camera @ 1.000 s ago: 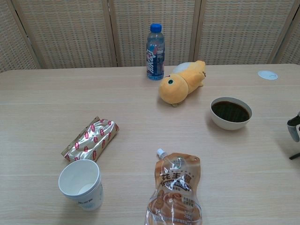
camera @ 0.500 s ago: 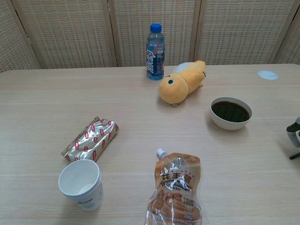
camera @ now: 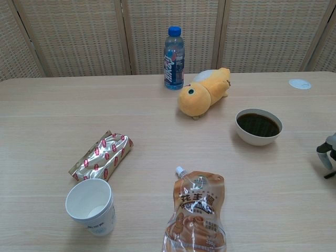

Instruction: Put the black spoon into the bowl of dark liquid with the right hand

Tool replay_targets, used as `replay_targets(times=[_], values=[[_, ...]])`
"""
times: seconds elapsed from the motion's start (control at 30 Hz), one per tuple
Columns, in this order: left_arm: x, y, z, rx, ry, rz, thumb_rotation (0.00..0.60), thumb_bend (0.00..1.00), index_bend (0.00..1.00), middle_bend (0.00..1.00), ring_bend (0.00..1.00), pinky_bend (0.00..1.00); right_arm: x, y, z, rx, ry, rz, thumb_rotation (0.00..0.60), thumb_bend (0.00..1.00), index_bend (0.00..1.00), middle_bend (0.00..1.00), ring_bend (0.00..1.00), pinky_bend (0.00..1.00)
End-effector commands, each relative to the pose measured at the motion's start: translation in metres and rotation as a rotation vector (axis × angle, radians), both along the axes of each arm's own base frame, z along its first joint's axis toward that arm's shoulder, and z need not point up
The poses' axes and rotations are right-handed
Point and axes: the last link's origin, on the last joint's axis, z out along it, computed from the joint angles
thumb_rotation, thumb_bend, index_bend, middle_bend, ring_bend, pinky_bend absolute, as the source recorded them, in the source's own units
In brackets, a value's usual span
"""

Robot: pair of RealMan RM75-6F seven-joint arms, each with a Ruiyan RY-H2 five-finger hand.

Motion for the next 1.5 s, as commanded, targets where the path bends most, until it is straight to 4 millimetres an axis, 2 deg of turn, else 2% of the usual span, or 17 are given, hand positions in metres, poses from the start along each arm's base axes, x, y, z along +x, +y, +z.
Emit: replay_targets(times=[0.03,0.93,1.5], values=[[0.000,0.000,0.000,-0.002,-0.001,0.000,0.600,0.23,0.00,0.00,0.00,0.00,-0.001,0.001,-0.001,0.003,0.002,-0.003,0.600,0.49,0.56,0.85,0.88,0.98],[-0.006,-0.003,0.002,0.004,-0.007,0.018,0.600,0.23,0.00,0.00,0.00,0.00,0.006,-0.002,-0.010,0.021,0.015,0.016,0.600,0.50,0.57,0.85,0.88,0.98],[-0.011,-0.007,0.003,0.006,-0.012,0.023,0.600,0.23,0.00,0.00,0.00,0.00,0.005,0.001,-0.014,0.025,0.020,-0.002,0.600,0.59,0.62,0.86,0.88,0.98]])
